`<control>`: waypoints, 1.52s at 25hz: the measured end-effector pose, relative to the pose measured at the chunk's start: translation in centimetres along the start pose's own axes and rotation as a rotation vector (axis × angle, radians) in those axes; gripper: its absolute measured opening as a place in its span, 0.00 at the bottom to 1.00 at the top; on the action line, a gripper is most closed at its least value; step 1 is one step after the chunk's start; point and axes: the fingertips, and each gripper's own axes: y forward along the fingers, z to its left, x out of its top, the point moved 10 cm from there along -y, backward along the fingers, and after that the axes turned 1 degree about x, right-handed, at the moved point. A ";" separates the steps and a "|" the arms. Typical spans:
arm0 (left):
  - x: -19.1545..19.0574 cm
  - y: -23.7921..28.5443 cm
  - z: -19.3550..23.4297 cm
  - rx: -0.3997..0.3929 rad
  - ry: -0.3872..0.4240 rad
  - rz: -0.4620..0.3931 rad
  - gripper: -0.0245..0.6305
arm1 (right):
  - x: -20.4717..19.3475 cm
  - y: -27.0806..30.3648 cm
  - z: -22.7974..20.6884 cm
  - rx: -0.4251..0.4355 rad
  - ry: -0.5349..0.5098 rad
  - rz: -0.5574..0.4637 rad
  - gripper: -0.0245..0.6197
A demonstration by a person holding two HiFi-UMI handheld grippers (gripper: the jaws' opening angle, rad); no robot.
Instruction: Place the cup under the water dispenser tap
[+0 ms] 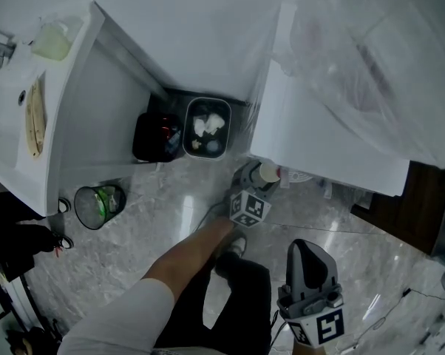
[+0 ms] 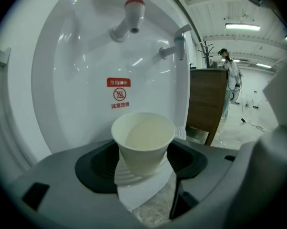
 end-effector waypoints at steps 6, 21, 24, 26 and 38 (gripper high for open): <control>1.0 -0.9 0.3 -0.018 -0.005 0.012 0.55 | 0.5 -0.6 0.3 0.024 0.017 0.025 0.06; 11.9 -16.0 -0.7 -0.061 -0.039 0.043 0.56 | 7.5 -2.4 3.5 0.018 0.009 0.062 0.06; 17.8 -21.2 -1.2 -0.102 -0.061 0.002 0.55 | 10.1 -3.9 4.9 0.001 -0.002 0.076 0.06; 22.2 -24.9 -1.4 -0.119 -0.075 -0.028 0.46 | 11.9 -5.2 6.1 -0.016 -0.012 0.084 0.06; 39.7 -39.9 -3.1 -0.114 -0.143 -0.123 0.04 | 19.7 -12.1 11.9 -0.062 -0.034 0.061 0.06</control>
